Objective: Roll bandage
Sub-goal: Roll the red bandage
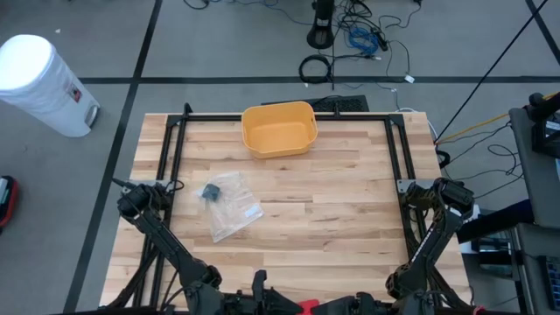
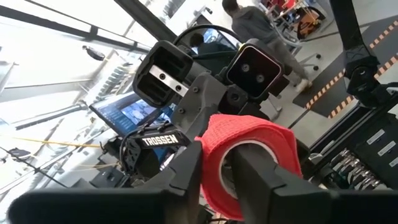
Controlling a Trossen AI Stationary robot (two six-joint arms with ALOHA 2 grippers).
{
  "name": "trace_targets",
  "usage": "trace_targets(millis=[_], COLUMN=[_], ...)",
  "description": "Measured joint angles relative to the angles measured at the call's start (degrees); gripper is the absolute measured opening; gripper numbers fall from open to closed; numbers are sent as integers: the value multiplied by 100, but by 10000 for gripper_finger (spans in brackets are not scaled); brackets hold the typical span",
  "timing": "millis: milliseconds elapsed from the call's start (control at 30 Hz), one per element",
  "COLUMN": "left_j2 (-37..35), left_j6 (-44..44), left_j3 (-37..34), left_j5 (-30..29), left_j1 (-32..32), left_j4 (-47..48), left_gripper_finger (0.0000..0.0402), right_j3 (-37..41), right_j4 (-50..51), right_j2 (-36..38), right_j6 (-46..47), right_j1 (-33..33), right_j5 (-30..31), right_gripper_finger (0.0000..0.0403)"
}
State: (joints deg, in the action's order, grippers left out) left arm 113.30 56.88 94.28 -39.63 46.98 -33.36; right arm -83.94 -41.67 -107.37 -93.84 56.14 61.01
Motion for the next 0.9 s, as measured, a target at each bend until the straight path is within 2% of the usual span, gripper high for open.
trace_targets(millis=[500,800,900], left_j2=[0,0,0], left_j6=[61,68,71], left_j3=[0,0,0], left_j5=[-10,-156,-185], left_j1=[-13,-11,-9], left_j4=[-7,-7,-7], left_gripper_finger=[20,22,34], right_j3=[0,0,0], right_j4=[2,2,2], right_j2=[0,0,0], right_j6=[17,15,15], right_j1=[-7,-15,-17], right_j5=[57,87,92], right_gripper_finger=[34,34,34])
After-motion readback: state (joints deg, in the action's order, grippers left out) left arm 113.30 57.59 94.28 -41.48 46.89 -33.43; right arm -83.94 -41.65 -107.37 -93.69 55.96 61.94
